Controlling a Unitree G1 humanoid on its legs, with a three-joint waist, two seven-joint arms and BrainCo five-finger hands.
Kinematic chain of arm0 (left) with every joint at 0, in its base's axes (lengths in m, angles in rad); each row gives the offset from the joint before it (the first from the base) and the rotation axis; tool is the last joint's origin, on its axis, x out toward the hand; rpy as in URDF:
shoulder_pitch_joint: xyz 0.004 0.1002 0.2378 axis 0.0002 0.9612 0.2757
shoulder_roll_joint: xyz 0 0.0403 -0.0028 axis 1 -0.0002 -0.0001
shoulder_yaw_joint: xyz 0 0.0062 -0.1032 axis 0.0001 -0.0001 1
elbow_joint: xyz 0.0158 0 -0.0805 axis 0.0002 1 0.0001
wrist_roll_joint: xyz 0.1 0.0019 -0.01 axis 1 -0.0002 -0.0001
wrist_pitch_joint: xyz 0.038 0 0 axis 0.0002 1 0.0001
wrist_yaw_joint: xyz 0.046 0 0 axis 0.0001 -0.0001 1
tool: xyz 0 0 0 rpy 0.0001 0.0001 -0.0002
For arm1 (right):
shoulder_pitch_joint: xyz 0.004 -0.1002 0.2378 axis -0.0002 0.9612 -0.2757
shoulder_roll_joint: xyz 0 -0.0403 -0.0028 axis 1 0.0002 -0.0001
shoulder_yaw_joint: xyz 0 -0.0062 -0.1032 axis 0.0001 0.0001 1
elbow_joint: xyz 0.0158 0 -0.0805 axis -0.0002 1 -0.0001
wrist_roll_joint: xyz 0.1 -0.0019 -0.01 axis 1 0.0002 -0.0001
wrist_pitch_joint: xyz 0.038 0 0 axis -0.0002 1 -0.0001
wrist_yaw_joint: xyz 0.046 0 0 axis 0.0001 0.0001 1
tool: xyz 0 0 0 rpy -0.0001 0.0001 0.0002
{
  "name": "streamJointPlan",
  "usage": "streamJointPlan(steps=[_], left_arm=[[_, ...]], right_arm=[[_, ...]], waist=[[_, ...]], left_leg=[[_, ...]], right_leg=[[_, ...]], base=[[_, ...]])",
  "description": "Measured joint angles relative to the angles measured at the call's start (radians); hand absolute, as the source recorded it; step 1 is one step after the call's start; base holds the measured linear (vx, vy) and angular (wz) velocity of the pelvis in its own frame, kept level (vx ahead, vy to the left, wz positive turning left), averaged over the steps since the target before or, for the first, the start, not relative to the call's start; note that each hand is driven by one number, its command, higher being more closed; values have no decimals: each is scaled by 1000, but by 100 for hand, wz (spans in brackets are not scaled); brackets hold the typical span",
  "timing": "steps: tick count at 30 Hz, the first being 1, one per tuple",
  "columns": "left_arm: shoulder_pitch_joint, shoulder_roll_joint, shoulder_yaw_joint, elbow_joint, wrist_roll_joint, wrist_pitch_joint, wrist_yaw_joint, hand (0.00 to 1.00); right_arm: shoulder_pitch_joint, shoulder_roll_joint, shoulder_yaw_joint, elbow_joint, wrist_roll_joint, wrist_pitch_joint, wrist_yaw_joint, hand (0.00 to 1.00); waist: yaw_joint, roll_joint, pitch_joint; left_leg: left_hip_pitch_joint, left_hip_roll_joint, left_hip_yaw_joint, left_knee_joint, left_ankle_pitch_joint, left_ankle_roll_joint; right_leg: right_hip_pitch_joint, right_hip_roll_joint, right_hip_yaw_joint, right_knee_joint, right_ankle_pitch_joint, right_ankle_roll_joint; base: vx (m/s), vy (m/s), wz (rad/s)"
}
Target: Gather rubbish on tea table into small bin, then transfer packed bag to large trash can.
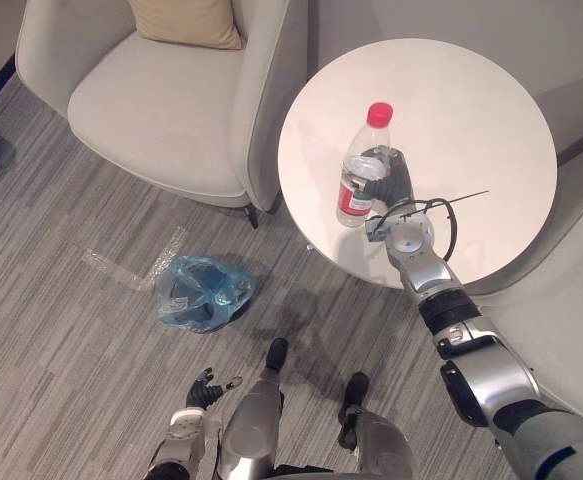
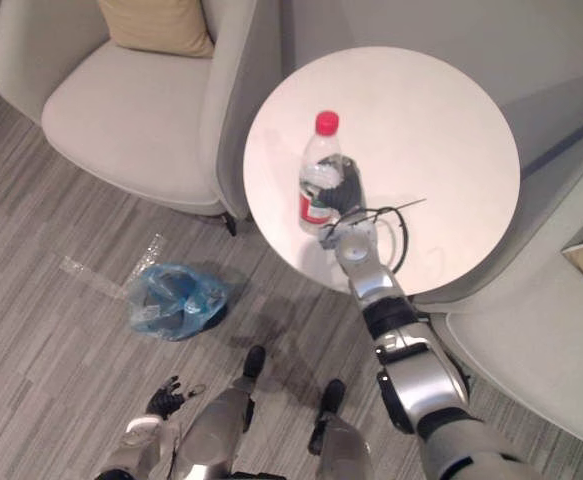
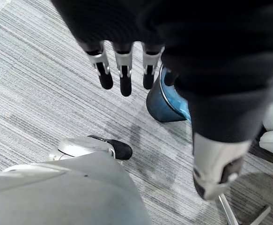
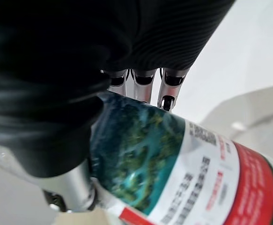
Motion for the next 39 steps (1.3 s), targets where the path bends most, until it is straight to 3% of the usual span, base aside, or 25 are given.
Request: streamJointPlan(steps=[3, 7, 8, 16, 26, 30, 33, 35, 36, 37, 39], left_arm=[[1, 1, 0, 0, 2, 12, 0, 0], [8, 7, 0, 1, 34, 17, -3, 0], [14, 8, 0, 5, 44, 22, -5, 0], [41, 12, -27, 38, 80, 32, -26, 0], [63, 6, -67, 61, 96, 32, -40, 0], [64, 7, -110, 60, 95, 32, -40, 0], [65, -5, -128, 60, 97, 31, -40, 0], [69, 1, -118, 56, 97, 30, -39, 0], [68, 5, -116, 52, 97, 30, -39, 0], [67, -7, -114, 35, 96, 30, -35, 0], [76, -21, -114, 17, 95, 30, -36, 0]], right_arm=[[125, 12, 1, -129, -1, -10, 26, 100], [336, 38, 3, -277, -1, -16, 78, 100], [402, 36, 5, -316, -2, -20, 95, 100], [731, 39, 7, -514, -37, -53, 166, 100], [896, 77, 22, -554, -97, -64, 224, 100], [899, 77, 34, -553, -102, -64, 230, 100], [897, 76, 32, -554, -138, -64, 219, 100], [900, 84, 30, -559, -140, -64, 208, 100], [897, 86, 32, -563, -142, -64, 206, 100], [866, 74, 42, -583, -158, -63, 200, 100], [846, 77, 42, -589, -166, -64, 190, 100]], waist=[[-3, -4, -3], [-30, -13, -17], [-45, -16, -34], [-87, -34, -158], [-128, -32, -217], [-136, -35, -220], [-160, -27, -225], [-166, -53, -242], [-162, -57, -245], [-145, -22, -250], [-145, 17, -247]], left_leg=[[27, 1, 6, -13, 0, 0], [54, 0, 20, -30, 4, -1], [56, 0, 20, -45, 12, -1], [134, 7, 77, -75, 14, -1], [200, 33, 196, -87, 9, -7], [213, 15, 227, -63, 1, -3], [169, -5, 187, -32, -5, 8], [121, -31, 102, -11, 22, -5], [106, -35, 91, -2, 31, -15], [30, -9, 43, 31, 52, -35], [-4, 25, -2, 24, 75, -51]], right_leg=[[21, -1, 3, -5, 0, 1], [46, -3, 11, -25, 7, 12], [46, -4, 11, -34, 12, 18], [87, -2, 75, -57, 21, 29], [69, 20, 205, -45, 49, 29], [-23, 0, 271, 173, -39, 40], [-58, -10, 338, 274, -94, 79], [-65, 17, 475, 416, -210, 77], [-68, 18, 493, 401, -218, 76], [-69, 46, 476, 331, -213, 47], [-68, 76, 422, 284, -176, 28]], base=[[5, 3, -2], [2, 9, -6], [0, 0, 0], [-22, 11, -22], [-88, 7, -40], [-67, -10, -21], [-110, -38, 52], [-55, -155, 112], [-112, -257, 110], [-148, -179, 68], [-171, -126, 70]])
